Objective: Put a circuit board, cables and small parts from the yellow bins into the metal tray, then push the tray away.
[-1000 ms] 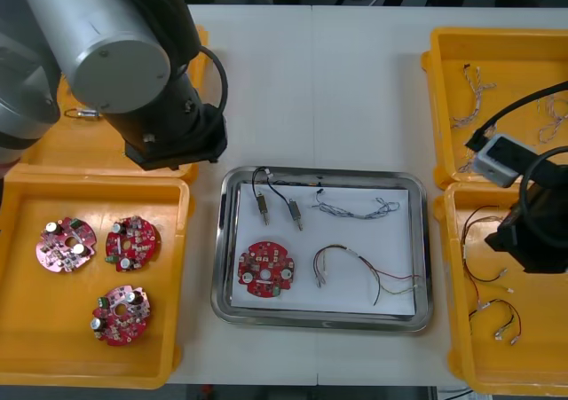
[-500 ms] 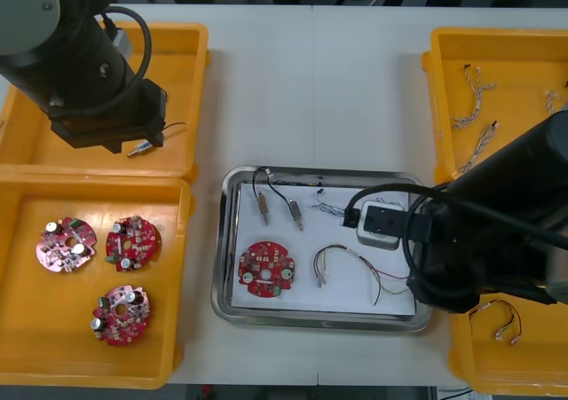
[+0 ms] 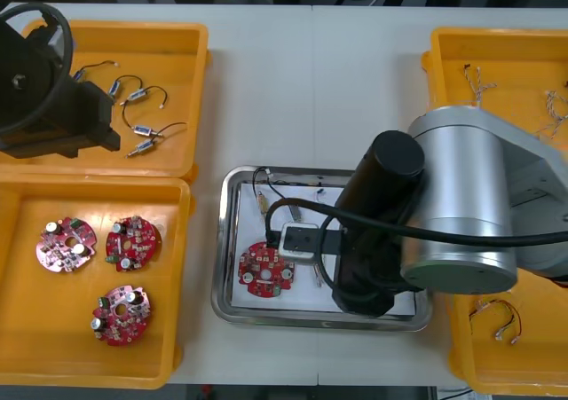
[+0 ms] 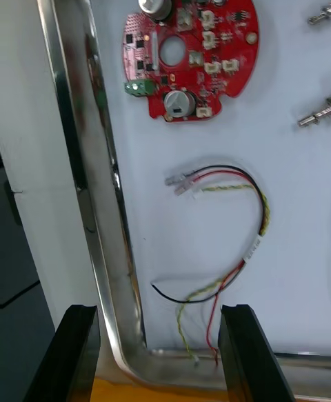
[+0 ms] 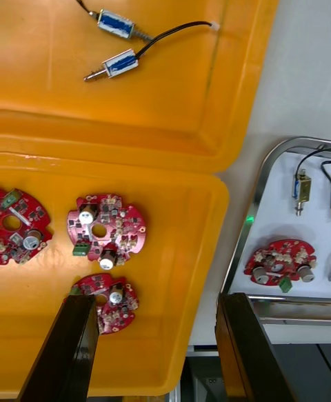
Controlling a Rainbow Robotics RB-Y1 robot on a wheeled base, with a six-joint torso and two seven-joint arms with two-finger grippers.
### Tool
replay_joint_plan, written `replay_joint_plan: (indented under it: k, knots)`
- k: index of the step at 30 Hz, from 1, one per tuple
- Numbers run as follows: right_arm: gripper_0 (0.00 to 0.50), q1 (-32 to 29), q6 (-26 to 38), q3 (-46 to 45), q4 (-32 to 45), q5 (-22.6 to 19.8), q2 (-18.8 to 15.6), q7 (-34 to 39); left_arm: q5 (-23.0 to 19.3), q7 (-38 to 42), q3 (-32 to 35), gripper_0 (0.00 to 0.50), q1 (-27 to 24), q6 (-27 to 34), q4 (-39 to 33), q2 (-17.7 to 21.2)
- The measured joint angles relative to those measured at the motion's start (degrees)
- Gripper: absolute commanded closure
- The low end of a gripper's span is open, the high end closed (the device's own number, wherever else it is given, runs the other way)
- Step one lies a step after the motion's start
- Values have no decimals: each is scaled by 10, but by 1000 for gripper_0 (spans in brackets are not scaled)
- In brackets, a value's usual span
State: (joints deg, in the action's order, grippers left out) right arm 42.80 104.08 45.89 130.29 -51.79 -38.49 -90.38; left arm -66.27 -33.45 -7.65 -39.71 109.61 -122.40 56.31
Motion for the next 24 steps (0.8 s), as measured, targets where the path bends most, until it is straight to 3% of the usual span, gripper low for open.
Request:
replay_joint_plan:
  k: [4,10,19,24]
  knots:
    - [0,2,-13,33,-19,15,16,0,-1,-14,33,0,37,0,-13,4]
    - [0,2,-15,97,-20,80,26,0,-3,-66,80,0,89,0,-28,6]
    - [0,4,-17,172,-37,142,47,0,-3,-112,138,0,163,0,-50,10]
    - [0,4,-18,193,-53,156,64,0,-3,-137,159,0,195,0,-62,10]
